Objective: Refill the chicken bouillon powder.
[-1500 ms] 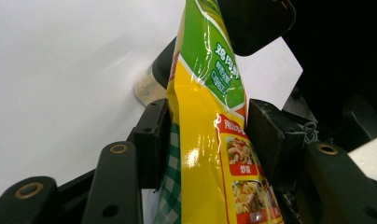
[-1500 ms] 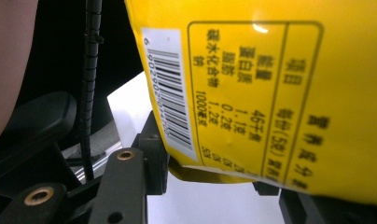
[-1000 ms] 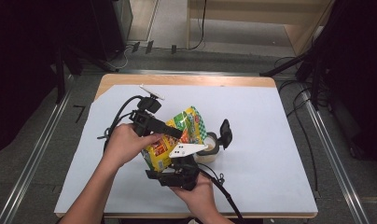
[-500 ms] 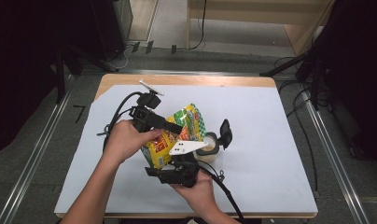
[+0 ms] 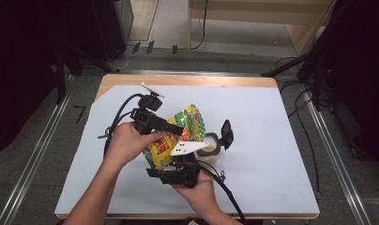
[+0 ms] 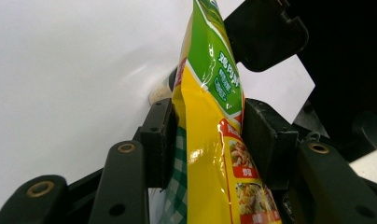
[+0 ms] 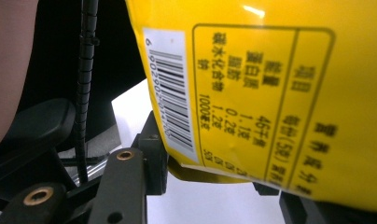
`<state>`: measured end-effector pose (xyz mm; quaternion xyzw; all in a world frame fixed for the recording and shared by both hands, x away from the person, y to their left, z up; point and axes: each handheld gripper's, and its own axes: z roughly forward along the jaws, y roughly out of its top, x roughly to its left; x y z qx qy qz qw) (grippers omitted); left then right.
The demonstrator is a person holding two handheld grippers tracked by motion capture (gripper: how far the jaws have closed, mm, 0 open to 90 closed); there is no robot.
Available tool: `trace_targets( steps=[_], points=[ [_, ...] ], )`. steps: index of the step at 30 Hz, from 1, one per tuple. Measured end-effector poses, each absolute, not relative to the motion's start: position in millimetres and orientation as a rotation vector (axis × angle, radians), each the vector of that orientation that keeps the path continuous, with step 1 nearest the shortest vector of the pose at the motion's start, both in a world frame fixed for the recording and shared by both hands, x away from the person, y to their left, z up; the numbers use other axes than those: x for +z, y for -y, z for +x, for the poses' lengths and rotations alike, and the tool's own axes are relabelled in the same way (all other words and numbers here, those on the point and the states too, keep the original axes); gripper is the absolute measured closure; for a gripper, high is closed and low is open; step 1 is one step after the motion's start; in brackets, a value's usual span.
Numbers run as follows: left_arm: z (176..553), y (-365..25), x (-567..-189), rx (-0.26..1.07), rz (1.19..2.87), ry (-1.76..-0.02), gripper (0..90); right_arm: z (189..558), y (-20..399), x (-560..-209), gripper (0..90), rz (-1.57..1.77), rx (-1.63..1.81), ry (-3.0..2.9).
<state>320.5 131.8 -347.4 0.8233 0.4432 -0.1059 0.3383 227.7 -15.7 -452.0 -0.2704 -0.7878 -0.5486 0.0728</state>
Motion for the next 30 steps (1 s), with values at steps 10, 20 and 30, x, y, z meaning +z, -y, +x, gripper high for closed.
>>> trace_targets(
  steps=[10,20,30],
  points=[
    [319.3,-130.3,-349.0,-0.26,2.138,-1.151,56.0,229.3,18.1,-455.1,58.9,-0.809,-1.654,2.36],
    [319.7,-129.8,-349.9,-0.266,2.132,-1.15,57.2,229.2,19.3,-454.5,59.0,-0.813,-1.651,2.351],
    [318.7,-128.4,-348.9,-0.267,2.138,-1.133,58.4,228.4,20.5,-453.2,59.2,-0.81,-1.651,2.36]
  ],
)
